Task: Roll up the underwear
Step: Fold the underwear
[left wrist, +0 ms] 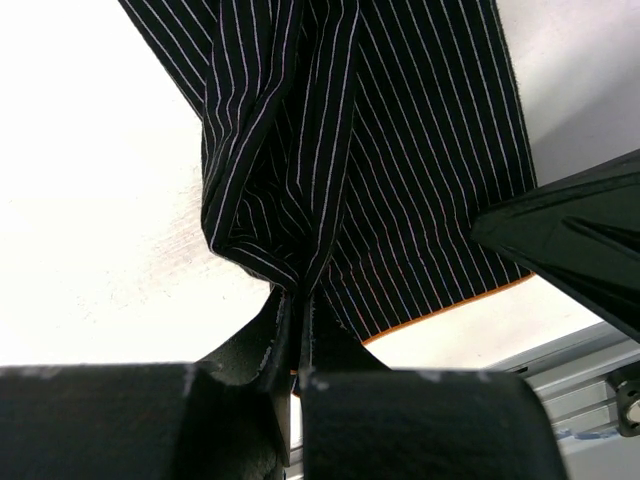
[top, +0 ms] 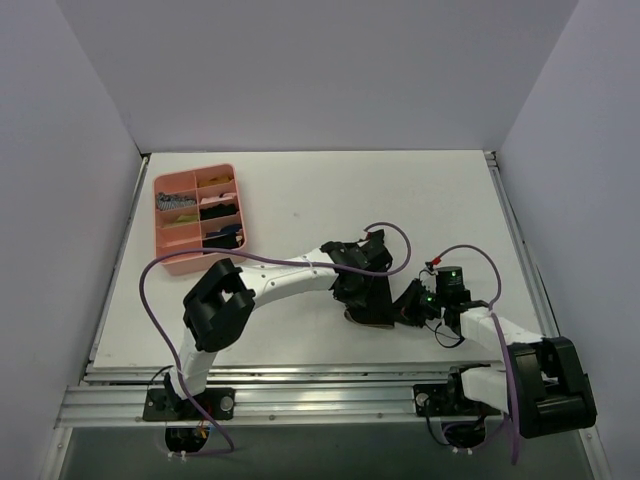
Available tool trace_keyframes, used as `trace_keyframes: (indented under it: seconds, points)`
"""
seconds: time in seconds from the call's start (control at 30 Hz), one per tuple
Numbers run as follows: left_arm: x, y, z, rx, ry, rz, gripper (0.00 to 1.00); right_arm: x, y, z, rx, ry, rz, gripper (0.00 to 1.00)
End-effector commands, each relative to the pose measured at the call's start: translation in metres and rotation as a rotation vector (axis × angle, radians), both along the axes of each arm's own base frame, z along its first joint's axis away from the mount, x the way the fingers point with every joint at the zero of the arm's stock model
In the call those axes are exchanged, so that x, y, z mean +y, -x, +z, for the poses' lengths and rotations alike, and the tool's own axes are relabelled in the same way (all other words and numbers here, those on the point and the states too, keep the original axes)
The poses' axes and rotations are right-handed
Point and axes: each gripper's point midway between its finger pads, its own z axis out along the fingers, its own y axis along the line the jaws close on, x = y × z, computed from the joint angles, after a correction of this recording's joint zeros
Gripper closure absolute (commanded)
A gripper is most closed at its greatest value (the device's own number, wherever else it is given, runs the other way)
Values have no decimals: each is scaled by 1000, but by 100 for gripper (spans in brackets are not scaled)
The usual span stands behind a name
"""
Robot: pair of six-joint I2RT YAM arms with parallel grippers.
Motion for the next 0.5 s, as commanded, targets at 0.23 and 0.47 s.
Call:
trace_keyframes:
  seconds: [0.23,0.47]
  points:
    - [-33,-2,36,-3,169,18,98,-2,7,-14,2,26,-6,100]
    - [-51,3,37,37,242,13,98,-5,14,-27,17,49,-39,100]
